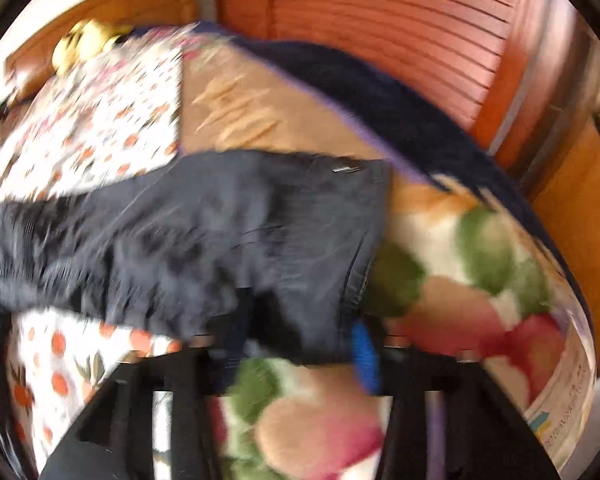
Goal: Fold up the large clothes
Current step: 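Grasp the sleeve cuff with the right tool and lift it, then swing the held sleeve across the jacket body and open the right tool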
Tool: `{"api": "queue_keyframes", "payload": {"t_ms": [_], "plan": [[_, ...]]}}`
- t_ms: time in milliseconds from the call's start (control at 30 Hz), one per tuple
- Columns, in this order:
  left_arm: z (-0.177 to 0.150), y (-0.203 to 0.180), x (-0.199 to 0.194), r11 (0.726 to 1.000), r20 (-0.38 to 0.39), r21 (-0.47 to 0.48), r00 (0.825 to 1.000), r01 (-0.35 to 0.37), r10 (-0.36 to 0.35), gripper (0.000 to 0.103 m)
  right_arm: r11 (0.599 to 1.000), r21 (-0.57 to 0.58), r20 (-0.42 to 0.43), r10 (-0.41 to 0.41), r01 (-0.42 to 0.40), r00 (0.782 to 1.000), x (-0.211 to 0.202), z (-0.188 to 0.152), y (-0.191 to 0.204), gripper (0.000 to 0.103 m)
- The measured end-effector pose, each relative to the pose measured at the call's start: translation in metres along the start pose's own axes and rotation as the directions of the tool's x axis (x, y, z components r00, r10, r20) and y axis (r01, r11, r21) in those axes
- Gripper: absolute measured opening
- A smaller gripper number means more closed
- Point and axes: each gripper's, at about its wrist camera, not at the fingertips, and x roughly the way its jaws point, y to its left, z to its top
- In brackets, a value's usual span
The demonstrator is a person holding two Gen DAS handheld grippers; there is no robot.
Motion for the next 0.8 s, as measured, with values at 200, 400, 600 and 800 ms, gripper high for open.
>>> {"api": "queue_keyframes", "payload": {"t_ms": [200,400,600,800], "plan": [[0.002,0.004,-0.005,1.000,0.014,-0.011,1.000,0.012,-0.012,0.080,0.995,-0.105,0.082,0.008,0.001,0.997,-0.052,0.010,0.027,0.014],[0.005,0.020,-0.023,0.996,0.010,-0.063,0.998,0.057,-0.056,0.080,0.977,-0.212,0.213,0.051,-0.005,0.976,-0.137,0.020,0.074,0.013],[0.006,0.041,-0.055,0.995,0.061,-0.079,0.997,0.054,-0.049,0.080,0.940,-0.327,0.300,0.203,-0.100,0.932,-0.216,0.007,0.139,0.013],[-0.001,0.065,-0.081,0.993,0.090,-0.108,0.996,0.036,-0.026,0.080,0.847,-0.488,0.324,0.400,-0.210,0.858,-0.286,-0.027,0.219,0.013]]}}
